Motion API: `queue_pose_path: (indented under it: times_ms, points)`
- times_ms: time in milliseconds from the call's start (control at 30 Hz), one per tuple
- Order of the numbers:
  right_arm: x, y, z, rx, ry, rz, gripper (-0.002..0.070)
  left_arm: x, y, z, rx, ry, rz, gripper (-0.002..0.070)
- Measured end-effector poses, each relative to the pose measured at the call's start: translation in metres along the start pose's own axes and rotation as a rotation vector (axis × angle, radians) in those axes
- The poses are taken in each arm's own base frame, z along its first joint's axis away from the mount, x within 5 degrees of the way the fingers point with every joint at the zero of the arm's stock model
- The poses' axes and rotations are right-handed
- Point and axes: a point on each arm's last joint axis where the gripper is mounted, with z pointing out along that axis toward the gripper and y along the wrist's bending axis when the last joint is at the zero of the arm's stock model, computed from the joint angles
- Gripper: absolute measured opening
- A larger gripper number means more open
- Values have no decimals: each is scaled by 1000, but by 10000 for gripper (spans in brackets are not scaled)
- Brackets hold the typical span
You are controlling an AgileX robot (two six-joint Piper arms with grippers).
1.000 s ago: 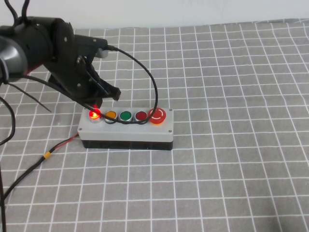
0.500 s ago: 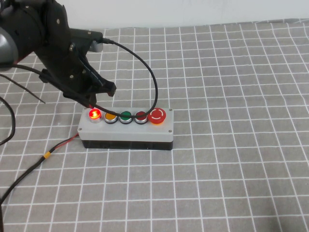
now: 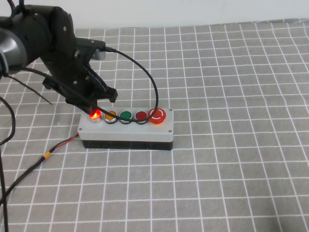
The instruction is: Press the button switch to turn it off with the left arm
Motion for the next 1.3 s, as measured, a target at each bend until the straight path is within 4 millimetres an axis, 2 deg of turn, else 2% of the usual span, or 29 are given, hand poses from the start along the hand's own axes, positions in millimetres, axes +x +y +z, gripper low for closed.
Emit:
queue_pose_path:
  times_ms: [500,733,900,1000,1233,1300]
  points:
    - [0,0,0,0,0,0,-17,-4,1,9,-4,16,3,-3]
    - [0,0,0,0,0,0,-16,-5,2,5,-19,2,-12,-3]
    - [0,0,0,0,0,0,-16,1,3,-17,-33,-27,-28,-3]
    - [0,0,0,0,0,0,-16,8,5,-39,-36,-42,-67,-3]
    - [0,0,0,0,0,0,-16,34,31,-110,-68,-167,-189,-3]
    - [0,0,0,0,0,0,-16,48,40,-129,-84,-207,-224,-3]
